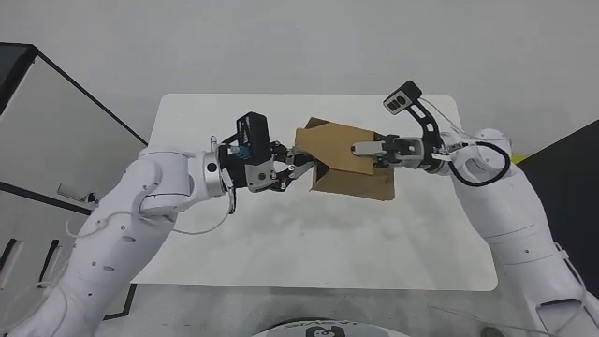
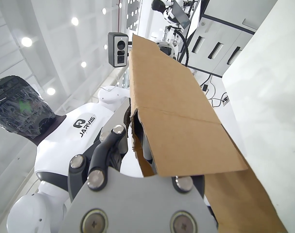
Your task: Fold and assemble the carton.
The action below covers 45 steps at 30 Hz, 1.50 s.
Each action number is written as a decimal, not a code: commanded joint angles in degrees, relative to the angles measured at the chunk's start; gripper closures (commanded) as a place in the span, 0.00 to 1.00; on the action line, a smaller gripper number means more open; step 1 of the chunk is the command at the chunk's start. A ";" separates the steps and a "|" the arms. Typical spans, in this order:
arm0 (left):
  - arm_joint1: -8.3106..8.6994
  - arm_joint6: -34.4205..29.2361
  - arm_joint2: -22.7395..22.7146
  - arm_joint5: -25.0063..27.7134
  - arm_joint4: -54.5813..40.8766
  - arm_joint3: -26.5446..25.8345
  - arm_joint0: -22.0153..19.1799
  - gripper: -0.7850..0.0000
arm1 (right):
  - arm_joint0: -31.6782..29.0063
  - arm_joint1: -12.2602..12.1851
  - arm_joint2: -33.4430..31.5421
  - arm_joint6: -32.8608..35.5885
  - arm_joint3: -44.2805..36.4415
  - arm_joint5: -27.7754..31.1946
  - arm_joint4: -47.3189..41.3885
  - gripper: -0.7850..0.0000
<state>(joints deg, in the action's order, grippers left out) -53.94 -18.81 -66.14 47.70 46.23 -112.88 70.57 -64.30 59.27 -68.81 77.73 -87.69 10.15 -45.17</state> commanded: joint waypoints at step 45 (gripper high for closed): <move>-0.47 -0.29 1.06 2.00 -2.06 -0.34 -1.79 1.00 | 1.90 1.64 1.00 6.03 5.68 0.60 -7.44 1.00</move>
<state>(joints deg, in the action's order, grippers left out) -54.36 -19.12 -65.35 49.61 44.20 -113.30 68.94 -62.39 60.86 -67.97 83.70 -81.91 10.74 -52.62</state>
